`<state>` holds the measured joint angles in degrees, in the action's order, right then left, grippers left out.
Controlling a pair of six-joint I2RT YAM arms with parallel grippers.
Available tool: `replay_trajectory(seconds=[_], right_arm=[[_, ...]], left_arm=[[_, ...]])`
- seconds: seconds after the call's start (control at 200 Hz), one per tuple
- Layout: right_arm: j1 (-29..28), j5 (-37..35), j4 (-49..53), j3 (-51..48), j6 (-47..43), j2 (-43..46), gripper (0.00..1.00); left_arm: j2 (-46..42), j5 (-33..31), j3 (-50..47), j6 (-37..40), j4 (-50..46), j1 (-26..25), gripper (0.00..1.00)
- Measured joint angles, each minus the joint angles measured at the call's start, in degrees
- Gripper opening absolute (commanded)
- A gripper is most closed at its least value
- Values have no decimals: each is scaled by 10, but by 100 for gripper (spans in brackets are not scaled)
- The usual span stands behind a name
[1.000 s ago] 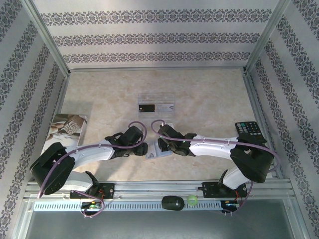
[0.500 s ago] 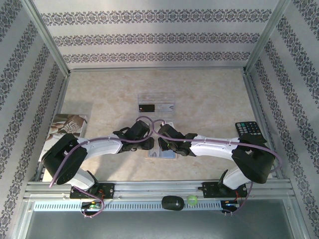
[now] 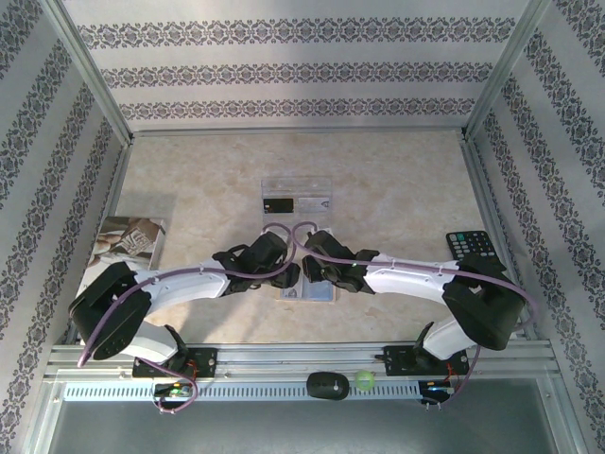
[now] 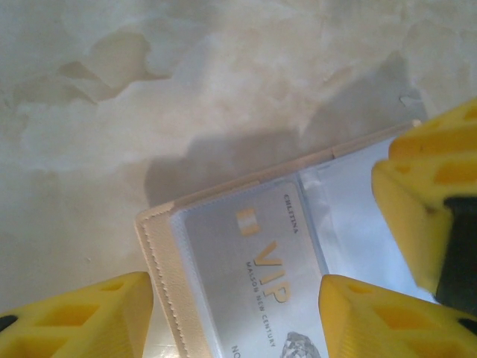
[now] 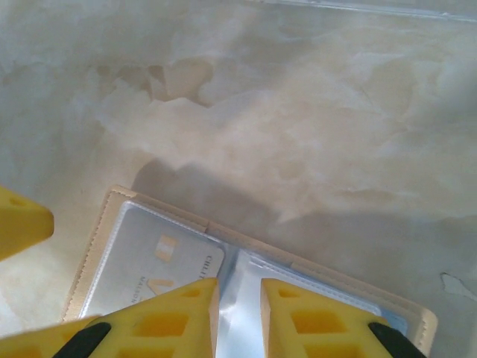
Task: Take the credit cards out of the card holder
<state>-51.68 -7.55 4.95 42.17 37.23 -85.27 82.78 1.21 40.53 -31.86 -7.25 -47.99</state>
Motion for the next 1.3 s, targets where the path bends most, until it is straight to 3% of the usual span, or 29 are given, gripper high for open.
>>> replay_trajectory(seconds=[0.285,0.685,0.999,1.299], right_arm=[[2,12,0,-12,-1,11,23],[2,55,0,-14,-4,6,22],[2,123,-10,14,27,-63,18],[23,185,-17,14,100,-70,18]], left_arm=[[49,-19,4,4,-17,-14,57],[54,-30,-1,-19,-4,-14,36],[20,-32,-45,-56,26,-10,35],[2,-32,-61,-79,26,-10,35]])
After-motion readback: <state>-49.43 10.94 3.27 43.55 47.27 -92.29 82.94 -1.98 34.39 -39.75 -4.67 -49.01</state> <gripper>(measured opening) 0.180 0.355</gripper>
